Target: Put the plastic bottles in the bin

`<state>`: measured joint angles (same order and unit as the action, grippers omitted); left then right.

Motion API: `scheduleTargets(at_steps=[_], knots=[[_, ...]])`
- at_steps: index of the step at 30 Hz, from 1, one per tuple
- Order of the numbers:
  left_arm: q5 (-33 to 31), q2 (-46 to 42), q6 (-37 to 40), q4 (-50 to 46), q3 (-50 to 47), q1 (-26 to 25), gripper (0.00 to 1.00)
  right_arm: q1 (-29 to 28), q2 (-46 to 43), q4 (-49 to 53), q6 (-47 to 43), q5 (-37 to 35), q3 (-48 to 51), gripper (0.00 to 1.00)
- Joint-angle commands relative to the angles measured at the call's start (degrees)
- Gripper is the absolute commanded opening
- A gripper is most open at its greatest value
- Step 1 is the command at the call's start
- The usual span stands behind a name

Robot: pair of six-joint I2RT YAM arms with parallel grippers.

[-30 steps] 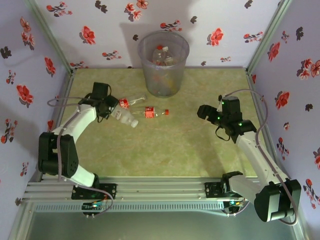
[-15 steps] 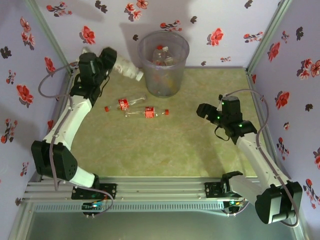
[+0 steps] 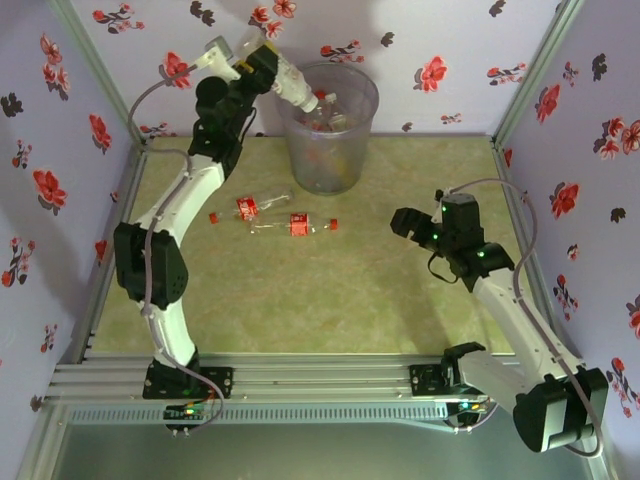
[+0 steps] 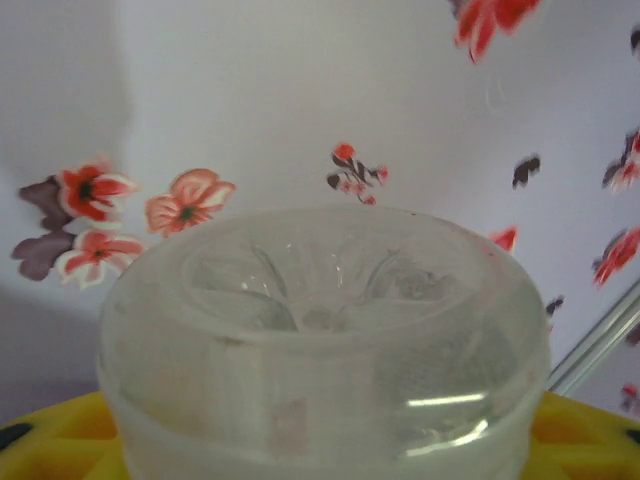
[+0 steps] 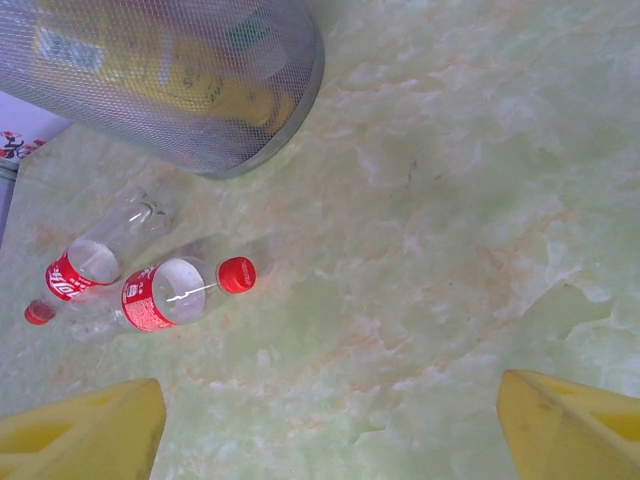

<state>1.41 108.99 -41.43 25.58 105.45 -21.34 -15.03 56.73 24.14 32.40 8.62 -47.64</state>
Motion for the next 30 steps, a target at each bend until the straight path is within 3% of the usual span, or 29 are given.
scheduleTargets(at_steps=[1, 8, 20, 27, 30], knots=[[1.2, 1.7, 13.7, -11.7, 9.3, -2.3, 0.16, -0.5, -1.6, 1.7, -0.4, -2.0, -1.5, 0.87], [-2.2, 7.4, 24.7, -25.3, 17.3, -5.0, 0.21, -0.5, -1.6, 1.6, -0.4, -1.6, -1.2, 0.87], [-9.1, 11.7, 33.5, -31.6, 20.6, -8.1, 0.24, -0.5, -2.5, 3.0, -1.0, -2.7, -1.5, 0.87], [-11.5, 15.1, 33.8, -38.0, 25.0, -8.5, 0.26, -0.5, -2.4, 2.9, -1.1, -2.6, -1.7, 0.87], [-12.0, 16.1, 33.6, -40.7, 26.2, -8.4, 0.34, -0.5, -2.5, 3.2, -1.4, -2.7, -1.8, 0.87]])
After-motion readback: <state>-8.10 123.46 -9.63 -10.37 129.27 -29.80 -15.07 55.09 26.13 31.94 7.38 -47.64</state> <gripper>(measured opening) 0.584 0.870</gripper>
